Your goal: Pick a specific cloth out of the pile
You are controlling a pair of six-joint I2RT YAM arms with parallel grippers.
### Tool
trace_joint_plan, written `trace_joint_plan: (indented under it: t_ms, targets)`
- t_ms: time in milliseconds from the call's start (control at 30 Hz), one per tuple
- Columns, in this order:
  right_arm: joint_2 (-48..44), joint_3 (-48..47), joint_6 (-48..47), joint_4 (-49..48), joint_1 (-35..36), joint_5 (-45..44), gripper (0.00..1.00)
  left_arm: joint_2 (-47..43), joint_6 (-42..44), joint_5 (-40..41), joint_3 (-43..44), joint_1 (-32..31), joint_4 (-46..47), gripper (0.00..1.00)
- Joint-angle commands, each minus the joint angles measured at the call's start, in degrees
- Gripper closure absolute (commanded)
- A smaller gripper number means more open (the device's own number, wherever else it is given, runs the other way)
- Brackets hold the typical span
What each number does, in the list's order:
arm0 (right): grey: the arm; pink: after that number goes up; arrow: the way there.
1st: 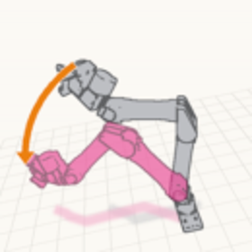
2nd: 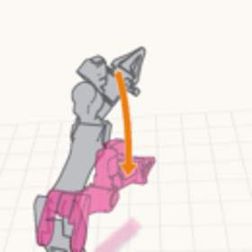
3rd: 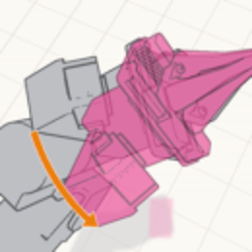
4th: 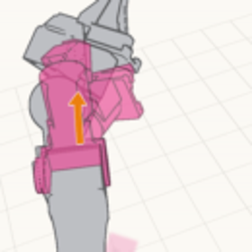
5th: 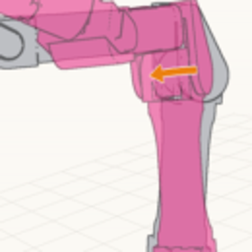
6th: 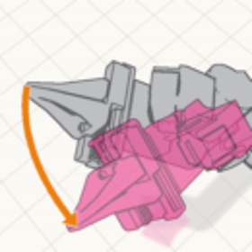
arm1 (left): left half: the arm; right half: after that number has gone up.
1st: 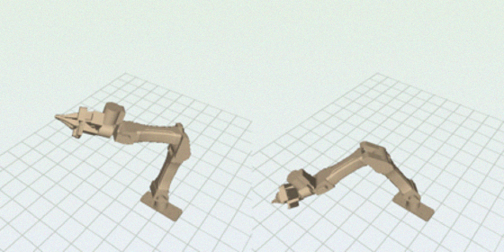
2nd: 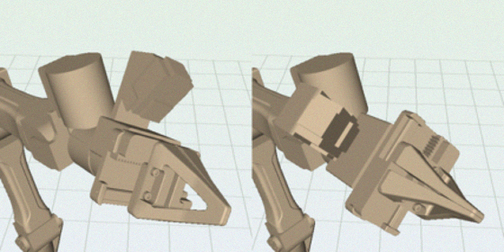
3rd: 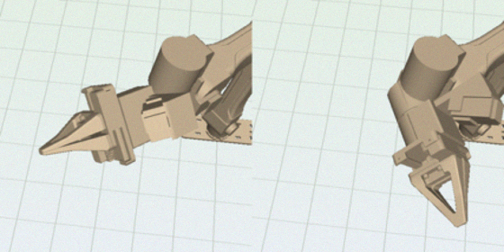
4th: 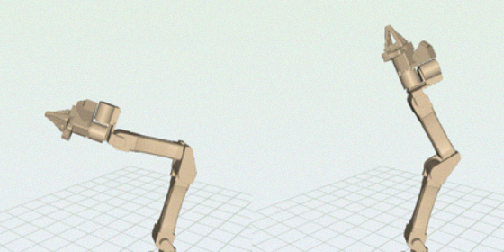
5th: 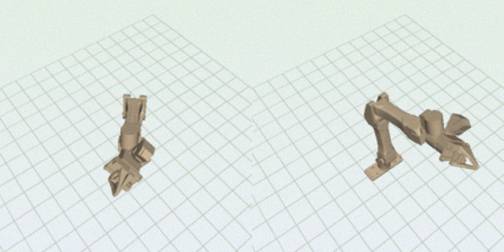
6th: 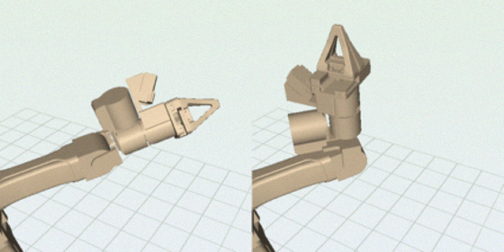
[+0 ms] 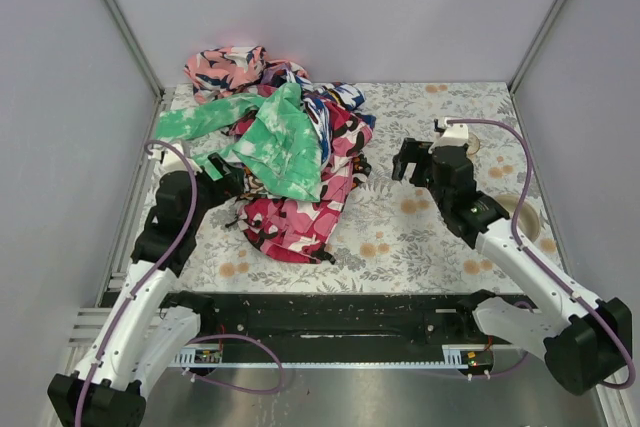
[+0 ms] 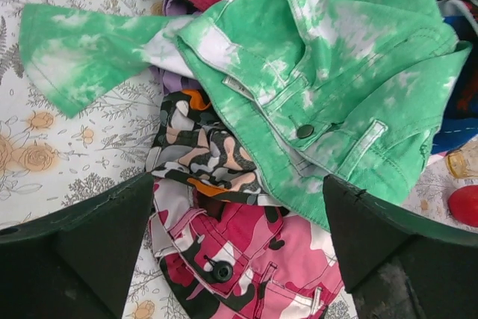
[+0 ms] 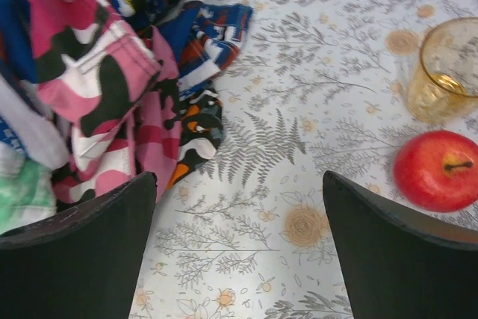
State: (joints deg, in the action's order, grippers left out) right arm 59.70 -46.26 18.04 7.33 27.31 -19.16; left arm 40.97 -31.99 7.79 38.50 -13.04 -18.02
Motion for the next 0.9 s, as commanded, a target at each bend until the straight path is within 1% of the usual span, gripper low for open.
trace_joint_plan:
  t_ms: [0, 100, 133, 233, 267, 300, 367, 400, 467, 500, 533, 600, 667, 767, 800, 867]
  targets:
    - [-4.24, 1.25, -3.45, -9.33, 0.11, 9.28, 0.01, -2.56, 2.45, -2.08, -1.32, 0.29, 6.41, 0.01]
    - [-5.56, 2.93, -6.17, -15.49, 0.11, 17.47, 0.01, -2.3, 2.02, -2.78, -2.64, 1.34, 7.39, 0.01]
    - [-5.13, 2.41, -7.92, -15.77, 0.11, 20.36, 0.01, -2.04, 2.02, -3.57, -2.73, 2.13, 7.47, 0.01]
    - [-0.84, -2.94, -13.62, -11.39, 0.63, 30.54, 0.01, -0.9, 0.88, -6.02, -3.08, 4.85, 7.65, 0.01]
    - [1.19, -5.57, -16.87, -8.68, 1.6, 34.15, 0.01, -0.63, 0.35, -7.17, -3.34, 5.99, 7.82, 0.01]
    - [3.99, -9.08, -22.64, -5.08, 3.61, 36.01, 0.01, -0.19, 0.09, -8.83, -3.61, 7.14, 8.09, 0.01]
    - [9.79, -14.62, -35.55, 3.17, 9.57, 35.51, 0.01, 0.51, -0.62, -11.91, -4.22, 9.25, 9.14, 0.01]
    - [13.3, -17.08, -43.71, 7.22, 12.3, 36.38, 0.01, 1.04, -0.88, -12.88, -4.48, 10.3, 9.23, 0.01]
    - [19.89, -22.45, -57.35, 15.83, 14.87, 39.1, 0.01, 1.92, -1.23, -14.03, -4.66, 12.15, 8.62, 0.01]
    - [22.71, -24.99, -61.59, 18.65, 15.66, 39.46, 0.0, 2.27, -1.41, -14.29, -4.32, 12.94, 8.01, 0.01]
    - [25.87, -27.72, -64.94, 21.55, 15.76, 39.98, 0.0, 2.71, -1.15, -14.82, -4.31, 14.25, 7.48, 0.01]
    - [30.71, -32.03, -69.44, 22.11, 16.72, 39.29, 0.01, 2.89, -1.32, -14.82, -4.48, 15.32, 7.21, 0.01]
    - [35.02, -37.03, -74.62, 23.15, 19.0, 36.57, 0.01, 3.06, -1.24, -14.65, -4.93, 15.94, 7.65, 0.01]
    - [42.49, -44.68, -85.07, 31.57, 23.56, 32.36, 0.01, 3.41, -0.8, -12.81, -4.66, 16.64, 6.33, 0.01]
    - [44.34, -46.1, -88.24, 33.95, 25.06, 30.25, 0.01, 3.33, -0.71, -12.19, -4.49, 16.73, 6.07, 0.01]
    - [46.63, -45.68, -93.08, 35.03, 27.17, 26.64, 0.01, 3.06, -0.62, -11.23, -4.57, 17.25, 6.15, 0.01]
